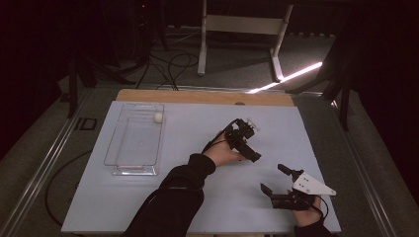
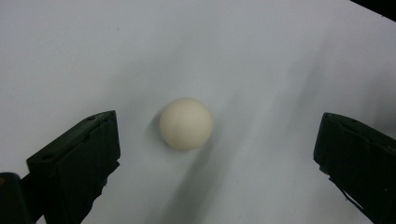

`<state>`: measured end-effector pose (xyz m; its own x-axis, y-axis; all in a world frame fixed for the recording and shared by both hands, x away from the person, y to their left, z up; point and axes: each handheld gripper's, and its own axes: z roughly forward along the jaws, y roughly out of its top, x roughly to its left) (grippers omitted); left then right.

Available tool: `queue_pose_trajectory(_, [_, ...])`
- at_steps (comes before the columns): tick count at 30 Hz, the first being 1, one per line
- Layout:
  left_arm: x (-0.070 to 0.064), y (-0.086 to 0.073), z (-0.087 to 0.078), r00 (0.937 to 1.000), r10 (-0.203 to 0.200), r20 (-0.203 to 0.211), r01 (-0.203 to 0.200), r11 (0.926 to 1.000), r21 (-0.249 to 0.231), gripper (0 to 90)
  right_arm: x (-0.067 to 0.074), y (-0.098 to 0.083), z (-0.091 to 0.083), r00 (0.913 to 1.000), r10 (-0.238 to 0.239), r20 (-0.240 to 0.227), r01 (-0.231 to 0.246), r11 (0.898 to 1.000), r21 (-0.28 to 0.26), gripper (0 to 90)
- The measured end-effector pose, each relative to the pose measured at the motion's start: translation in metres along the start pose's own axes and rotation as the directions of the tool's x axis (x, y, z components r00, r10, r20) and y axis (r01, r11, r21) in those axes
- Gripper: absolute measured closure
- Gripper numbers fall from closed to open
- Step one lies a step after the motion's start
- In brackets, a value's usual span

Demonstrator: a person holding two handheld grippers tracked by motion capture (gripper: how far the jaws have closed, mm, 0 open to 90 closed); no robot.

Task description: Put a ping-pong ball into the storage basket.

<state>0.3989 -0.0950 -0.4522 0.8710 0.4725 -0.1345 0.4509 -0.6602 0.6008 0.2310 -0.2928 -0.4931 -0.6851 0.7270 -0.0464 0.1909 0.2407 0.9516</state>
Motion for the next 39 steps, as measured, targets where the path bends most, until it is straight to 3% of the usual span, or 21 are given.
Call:
queue_pose_trajectory(4, [0.0, -0.001, 0.01, 0.9998, -0.008, -0.018, 0.008, 1.0, -0.003, 1.9, 0.0, 0.0, 0.0, 1.0, 0.001, 0.0, -0.001, 1.0, 0.006, 9.6])
queue_pose_trajectory(5, [0.0, -0.001, 0.012, 0.9999, -0.01, -0.001, 0.01, 0.9999, -0.002, 2.5, 0.0, 0.0, 0.0, 1.0, 0.001, -0.001, -0.001, 1.0, 0.005, 9.6])
queue_pose_trajectory(8, [0.0, -0.001, 0.019, 1.0, 0.002, -0.007, -0.001, 0.9998, 0.018, 4.7, 0.0, -0.001, 0.0, 1.0, 0.001, -0.002, -0.001, 1.0, 0.005, 9.6])
queue_pose_trajectory(12, [0.0, -0.002, 0.025, 0.9994, 0.001, -0.036, 0.0, 0.9991, 0.043, 7.3, 0.0, -0.001, 0.001, 1.0, 0.002, -0.004, -0.002, 1.0, 0.003, 9.6])
queue_pose_trajectory(17, [0.003, -0.004, 0.032, 0.9983, -0.017, -0.055, 0.02, 0.9979, 0.062, 15.4, 0.001, -0.001, 0.001, 1.0, -0.002, -0.005, 0.002, 1.0, 0.006, 9.6])
queue_pose_trajectory(27, [0.005, -0.004, 0.044, 0.998, -0.05, -0.038, 0.054, 0.995, 0.084, 23.2, 0.0, -0.001, 0.001, 1.0, 0.003, -0.006, -0.003, 1.0, 0.006, 9.6])
queue_pose_trajectory(29, [0.004, -0.003, 0.046, 0.9962, -0.058, -0.065, 0.063, 0.9951, 0.076, 24.8, 0.0, -0.001, 0.001, 1.0, 0.0, -0.006, 0.0, 1.0, 0.006, 9.6])
queue_pose_trajectory(39, [0.006, -0.003, 0.055, 0.9937, -0.069, -0.089, 0.077, 0.9925, 0.095, 35.3, 0.0, -0.001, 0.001, 0.9999, 0.011, -0.007, -0.011, 1.0, 0.008, 9.6])
